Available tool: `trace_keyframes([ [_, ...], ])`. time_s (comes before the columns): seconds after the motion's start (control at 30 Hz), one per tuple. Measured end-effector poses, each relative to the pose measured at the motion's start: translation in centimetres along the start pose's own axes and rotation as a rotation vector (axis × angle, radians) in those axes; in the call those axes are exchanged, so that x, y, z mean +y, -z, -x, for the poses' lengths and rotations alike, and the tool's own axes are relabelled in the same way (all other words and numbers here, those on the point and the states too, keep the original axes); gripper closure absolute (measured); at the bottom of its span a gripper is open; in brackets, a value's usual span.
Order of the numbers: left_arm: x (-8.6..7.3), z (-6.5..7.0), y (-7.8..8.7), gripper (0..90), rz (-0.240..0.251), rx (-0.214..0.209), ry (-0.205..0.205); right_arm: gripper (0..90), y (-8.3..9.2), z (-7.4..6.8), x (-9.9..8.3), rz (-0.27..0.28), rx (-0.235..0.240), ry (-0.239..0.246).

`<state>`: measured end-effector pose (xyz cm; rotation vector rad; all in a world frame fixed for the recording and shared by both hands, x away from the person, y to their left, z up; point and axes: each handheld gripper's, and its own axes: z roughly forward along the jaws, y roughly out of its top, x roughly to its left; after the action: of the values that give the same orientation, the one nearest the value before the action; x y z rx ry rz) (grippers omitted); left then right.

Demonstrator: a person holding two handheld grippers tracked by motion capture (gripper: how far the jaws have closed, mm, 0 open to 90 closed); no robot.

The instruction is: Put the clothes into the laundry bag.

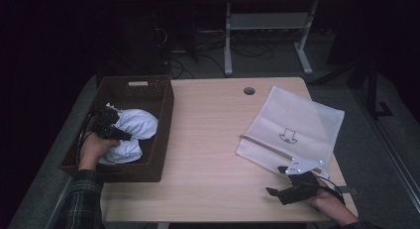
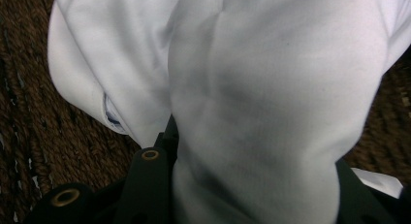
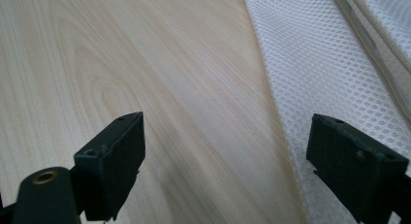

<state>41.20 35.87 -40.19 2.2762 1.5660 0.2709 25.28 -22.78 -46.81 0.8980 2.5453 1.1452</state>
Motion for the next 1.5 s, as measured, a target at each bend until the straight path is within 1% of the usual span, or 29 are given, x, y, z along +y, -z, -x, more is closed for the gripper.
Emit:
trace_keyframes([
  [0.1,0.2,0.1,0.8,60.4,0.011,0.001,0.005,13.1,0.0,0.0,0.0,0.002,0.0,0.002],
  [0.3,0.6,-0.2,2.6,60.3,0.069,-0.018,0.026,13.1,0.0,0.0,0.0,0.0,-0.002,0.001],
  [0.5,1.0,0.1,4.2,60.3,0.093,-0.018,0.012,13.1,0.0,0.0,0.0,0.0,-0.003,-0.001],
  [0.67,1.2,0.3,5.0,60.3,0.112,-0.043,0.011,13.1,0.0,0.0,0.0,-0.001,-0.004,0.0],
  [0.83,1.5,0.9,5.6,60.3,0.118,-0.058,-0.008,13.1,0.0,0.0,0.0,-0.001,-0.004,-0.005],
  [1.03,2.0,1.8,6.7,60.3,0.12,-0.026,-0.031,13.1,0.0,0.0,0.0,0.0,-0.005,-0.006],
  [1.13,2.1,1.9,7.0,60.4,0.124,-0.025,-0.031,13.1,0.0,0.0,0.0,0.001,-0.004,-0.003],
  [1.17,2.2,1.9,7.4,60.4,0.138,-0.034,-0.027,13.1,0.0,0.0,0.0,0.001,-0.004,-0.005],
  [1.23,2.3,2.2,8.1,60.4,0.16,-0.052,-0.036,13.1,0.0,0.0,0.0,0.001,-0.004,-0.003],
  [1.33,2.4,2.7,8.5,60.4,0.167,-0.064,-0.052,13.1,0.0,0.0,0.0,0.0,-0.004,-0.004],
  [1.5,2.9,3.9,9.2,60.4,0.179,-0.089,-0.089,13.1,0.0,0.0,0.0,-0.001,-0.005,-0.002],
])
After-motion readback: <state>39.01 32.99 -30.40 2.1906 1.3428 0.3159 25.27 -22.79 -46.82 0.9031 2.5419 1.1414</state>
